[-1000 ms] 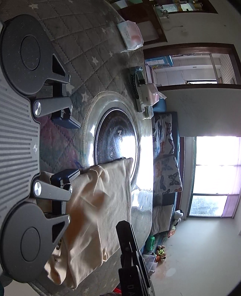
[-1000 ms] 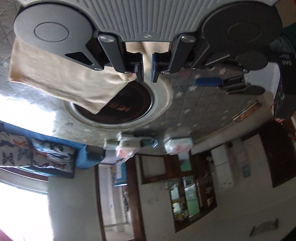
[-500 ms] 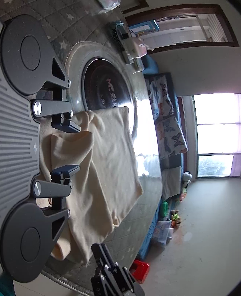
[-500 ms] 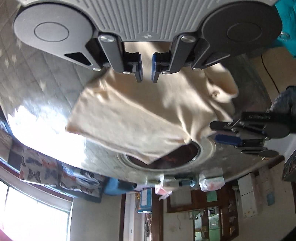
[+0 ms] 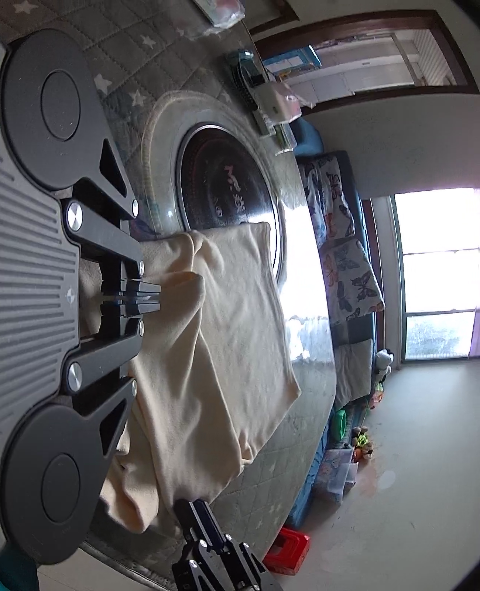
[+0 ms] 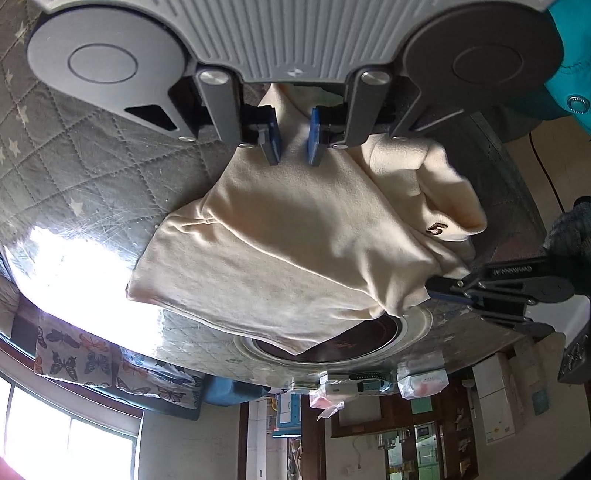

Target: Fold clothes

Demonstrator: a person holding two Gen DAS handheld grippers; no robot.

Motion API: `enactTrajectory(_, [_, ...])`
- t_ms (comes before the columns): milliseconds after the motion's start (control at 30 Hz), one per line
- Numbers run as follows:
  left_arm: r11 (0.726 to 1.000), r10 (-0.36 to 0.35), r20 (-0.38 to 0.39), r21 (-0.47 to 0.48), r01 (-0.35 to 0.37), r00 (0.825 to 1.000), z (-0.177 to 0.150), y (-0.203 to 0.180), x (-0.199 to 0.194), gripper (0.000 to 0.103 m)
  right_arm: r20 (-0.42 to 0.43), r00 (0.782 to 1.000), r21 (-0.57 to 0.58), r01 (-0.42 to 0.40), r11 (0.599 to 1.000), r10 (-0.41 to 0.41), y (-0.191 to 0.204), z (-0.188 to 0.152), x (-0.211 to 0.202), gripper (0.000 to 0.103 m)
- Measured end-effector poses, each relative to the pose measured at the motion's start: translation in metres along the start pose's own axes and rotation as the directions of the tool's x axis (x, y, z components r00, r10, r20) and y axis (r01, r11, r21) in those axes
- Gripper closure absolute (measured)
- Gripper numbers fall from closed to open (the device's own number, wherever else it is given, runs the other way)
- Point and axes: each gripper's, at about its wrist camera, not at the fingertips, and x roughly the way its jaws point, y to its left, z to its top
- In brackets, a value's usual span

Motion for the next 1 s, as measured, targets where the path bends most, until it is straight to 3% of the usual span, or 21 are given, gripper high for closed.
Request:
enactTrajectory(100, [1.0,0.022,0.001,0.021,-0.022,1.0,0.0,0.0,-0.008,0.102,-0.005,1.0,-0.01,0.0,1.0,0.0,0.0,0.002,-0.001,0.086])
enactTrajectory(367, [1.0,-0.004,0.0,-0.014,0.004,1.0,0.015,0.004,-0.004,0.099,0.049,0.999,-0.024,0.016,1.0,-0.015,-0.004,0.019,-0.007,0.085])
enactTrajectory(600, [0.997,-0.074,-0.008,-0.022,0.074,0.997,0.034,-0.01,0.027,0.098,0.084,0.995,0.031,0.047,0.998,-0.049,-0.016,0.032,0.012,0.085])
enactTrajectory(767, [0.998,-0.058,-0.08,-0.032,0.055,0.995,0.028,-0.007,0.059,0.096,0.058,0.996,0.069,0.066,0.995,-0.07,-0.026,0.029,0.028,0.086])
enactTrajectory(1000, [0.997,-0.062,-0.068,-0.043,0.059,0.996,0.025,-0.001,0.055,0.096,0.101,0.993,0.085,0.054,0.995,-0.063,-0.027,0.032,0.021,0.086])
